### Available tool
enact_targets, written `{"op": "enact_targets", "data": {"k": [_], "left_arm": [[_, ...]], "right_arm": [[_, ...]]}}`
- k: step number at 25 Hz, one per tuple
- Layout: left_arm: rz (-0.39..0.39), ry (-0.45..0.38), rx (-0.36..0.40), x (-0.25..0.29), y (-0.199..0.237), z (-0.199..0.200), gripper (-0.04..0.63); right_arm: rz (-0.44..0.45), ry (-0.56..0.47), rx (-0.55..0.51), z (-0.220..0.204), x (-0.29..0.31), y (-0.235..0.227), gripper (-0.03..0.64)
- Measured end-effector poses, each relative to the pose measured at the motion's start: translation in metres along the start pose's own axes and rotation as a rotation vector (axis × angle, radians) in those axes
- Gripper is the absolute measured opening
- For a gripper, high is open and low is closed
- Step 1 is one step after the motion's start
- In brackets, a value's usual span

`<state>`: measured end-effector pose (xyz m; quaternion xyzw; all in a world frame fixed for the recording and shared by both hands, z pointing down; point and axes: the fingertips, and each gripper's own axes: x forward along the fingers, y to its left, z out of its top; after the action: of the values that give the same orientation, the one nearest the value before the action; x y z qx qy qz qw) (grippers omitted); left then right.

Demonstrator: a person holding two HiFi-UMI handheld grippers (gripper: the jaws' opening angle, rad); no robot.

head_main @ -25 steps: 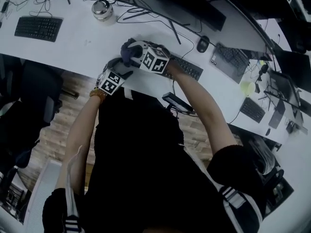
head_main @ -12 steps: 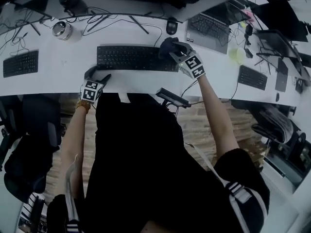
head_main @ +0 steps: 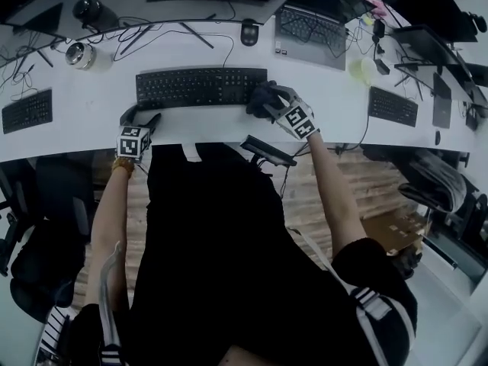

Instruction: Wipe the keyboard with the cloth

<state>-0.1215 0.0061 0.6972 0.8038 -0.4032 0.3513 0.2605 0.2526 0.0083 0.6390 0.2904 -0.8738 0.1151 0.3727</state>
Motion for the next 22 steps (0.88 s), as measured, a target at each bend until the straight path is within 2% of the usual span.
{"op": "enact_targets", "data": {"k": [3,6,9,13,22], "left_arm": [[0.001,0.003,-0.006,0.0,-0.001,0.001,0.36],[0.007,0.001,-0.021,0.0,-0.001,0.002,0.36],[0.011,0.001,-0.023,0.0,-0.001,0.002,0.36],[0.004,-0.001,-0.022,-0.001,-0.002,0.001,0.36],[0.032,-0.024,-0.022,-0.001,0.0,0.002,0.362]], "right_arm": [[0.054,0.056,-0.086,-0.011,0.004,0.014,0.251],[0.05,0.029,-0.06,-0.002,0.004,0.013,0.262],[0.018,0.045,-0.044,-0.004,0.009,0.007,0.201],[-0.013,0.078,-0.128,-0.011,0.017,0.009,0.135],[0.041,0.088,-0.2,-0.003,0.026,0.016,0.11]]}}
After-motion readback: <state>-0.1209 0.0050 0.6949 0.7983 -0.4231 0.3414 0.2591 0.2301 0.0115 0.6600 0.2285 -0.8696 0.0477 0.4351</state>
